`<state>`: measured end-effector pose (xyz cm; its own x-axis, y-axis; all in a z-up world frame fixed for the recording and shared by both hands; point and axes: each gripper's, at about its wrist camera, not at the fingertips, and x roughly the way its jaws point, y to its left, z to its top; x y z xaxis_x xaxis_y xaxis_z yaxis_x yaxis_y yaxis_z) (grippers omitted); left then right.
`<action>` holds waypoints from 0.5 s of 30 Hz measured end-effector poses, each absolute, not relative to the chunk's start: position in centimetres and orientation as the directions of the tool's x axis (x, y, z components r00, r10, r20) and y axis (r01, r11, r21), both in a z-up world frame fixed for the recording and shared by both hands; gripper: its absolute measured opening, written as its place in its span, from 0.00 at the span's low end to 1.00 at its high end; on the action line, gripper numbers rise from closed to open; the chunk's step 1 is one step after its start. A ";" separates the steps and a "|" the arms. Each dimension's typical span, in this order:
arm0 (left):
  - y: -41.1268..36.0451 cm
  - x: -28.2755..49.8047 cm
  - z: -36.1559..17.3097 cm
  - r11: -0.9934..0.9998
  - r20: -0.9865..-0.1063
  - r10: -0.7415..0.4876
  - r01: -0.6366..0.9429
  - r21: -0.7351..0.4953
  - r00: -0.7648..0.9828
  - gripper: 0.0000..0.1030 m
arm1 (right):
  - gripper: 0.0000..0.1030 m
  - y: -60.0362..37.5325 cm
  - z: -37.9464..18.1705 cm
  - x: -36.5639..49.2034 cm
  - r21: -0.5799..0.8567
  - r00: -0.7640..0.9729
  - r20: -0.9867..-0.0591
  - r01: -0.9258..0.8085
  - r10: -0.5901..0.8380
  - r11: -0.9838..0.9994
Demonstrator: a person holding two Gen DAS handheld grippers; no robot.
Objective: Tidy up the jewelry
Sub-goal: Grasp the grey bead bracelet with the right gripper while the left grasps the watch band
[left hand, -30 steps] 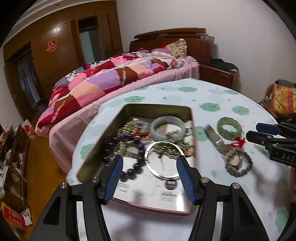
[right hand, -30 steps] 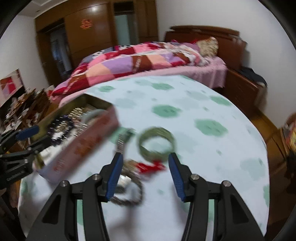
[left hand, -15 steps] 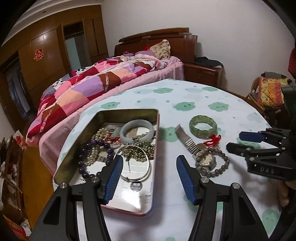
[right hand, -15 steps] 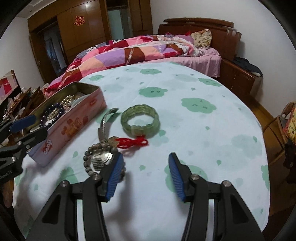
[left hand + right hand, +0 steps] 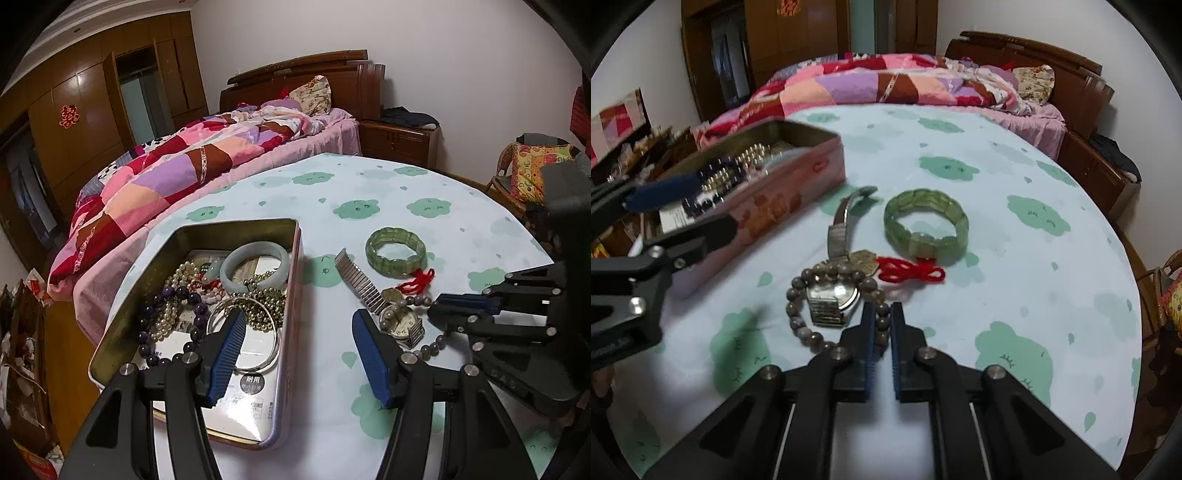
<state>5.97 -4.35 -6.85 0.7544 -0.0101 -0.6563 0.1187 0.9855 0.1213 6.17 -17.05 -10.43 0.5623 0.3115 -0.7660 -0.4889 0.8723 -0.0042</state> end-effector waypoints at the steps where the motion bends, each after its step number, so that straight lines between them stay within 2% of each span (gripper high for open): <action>1: -4.4 6.0 -6.8 0.986 -0.657 -0.013 0.120 0.118 0.754 0.59 | 0.09 -17.5 -10.0 5.9 0.004 0.579 -0.750 -0.482 0.321 0.876; 15: -8.2 9.0 -7.5 0.975 -0.695 -0.071 0.196 0.103 0.716 0.59 | 0.09 -22.3 -8.1 5.8 0.050 0.655 -0.689 -0.384 0.310 0.922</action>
